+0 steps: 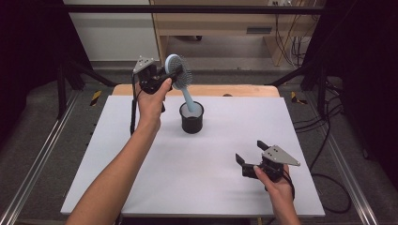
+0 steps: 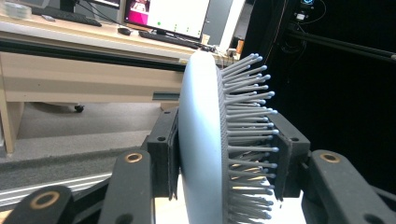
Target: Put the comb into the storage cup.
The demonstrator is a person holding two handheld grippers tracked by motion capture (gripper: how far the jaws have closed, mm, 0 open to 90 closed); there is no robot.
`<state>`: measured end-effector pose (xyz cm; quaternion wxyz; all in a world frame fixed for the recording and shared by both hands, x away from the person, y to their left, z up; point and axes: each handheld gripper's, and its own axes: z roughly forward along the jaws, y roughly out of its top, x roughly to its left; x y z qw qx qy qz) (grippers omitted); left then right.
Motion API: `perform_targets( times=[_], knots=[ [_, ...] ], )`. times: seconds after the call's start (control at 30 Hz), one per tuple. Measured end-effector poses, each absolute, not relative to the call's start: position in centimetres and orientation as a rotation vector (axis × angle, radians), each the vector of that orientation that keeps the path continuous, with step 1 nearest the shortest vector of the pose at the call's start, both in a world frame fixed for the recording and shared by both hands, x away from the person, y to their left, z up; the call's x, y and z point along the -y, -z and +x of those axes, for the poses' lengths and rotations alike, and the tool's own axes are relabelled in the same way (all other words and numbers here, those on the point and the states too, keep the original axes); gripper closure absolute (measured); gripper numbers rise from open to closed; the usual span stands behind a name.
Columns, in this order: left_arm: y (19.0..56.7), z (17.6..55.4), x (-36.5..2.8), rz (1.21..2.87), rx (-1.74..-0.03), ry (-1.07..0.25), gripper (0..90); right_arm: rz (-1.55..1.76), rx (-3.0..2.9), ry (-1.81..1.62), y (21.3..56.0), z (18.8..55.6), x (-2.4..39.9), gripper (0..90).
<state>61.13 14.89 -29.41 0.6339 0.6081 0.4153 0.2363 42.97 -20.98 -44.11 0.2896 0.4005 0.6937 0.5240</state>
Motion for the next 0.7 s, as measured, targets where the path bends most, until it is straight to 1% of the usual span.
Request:
perform_targets(
  times=[0.7],
  knots=[
    [30.5, 61.4, -14.8, 1.420, -0.949, -0.562, 52.7, 1.049, -1.886, -1.389, 44.3, 43.0, 20.6, 6.5]
  ],
)
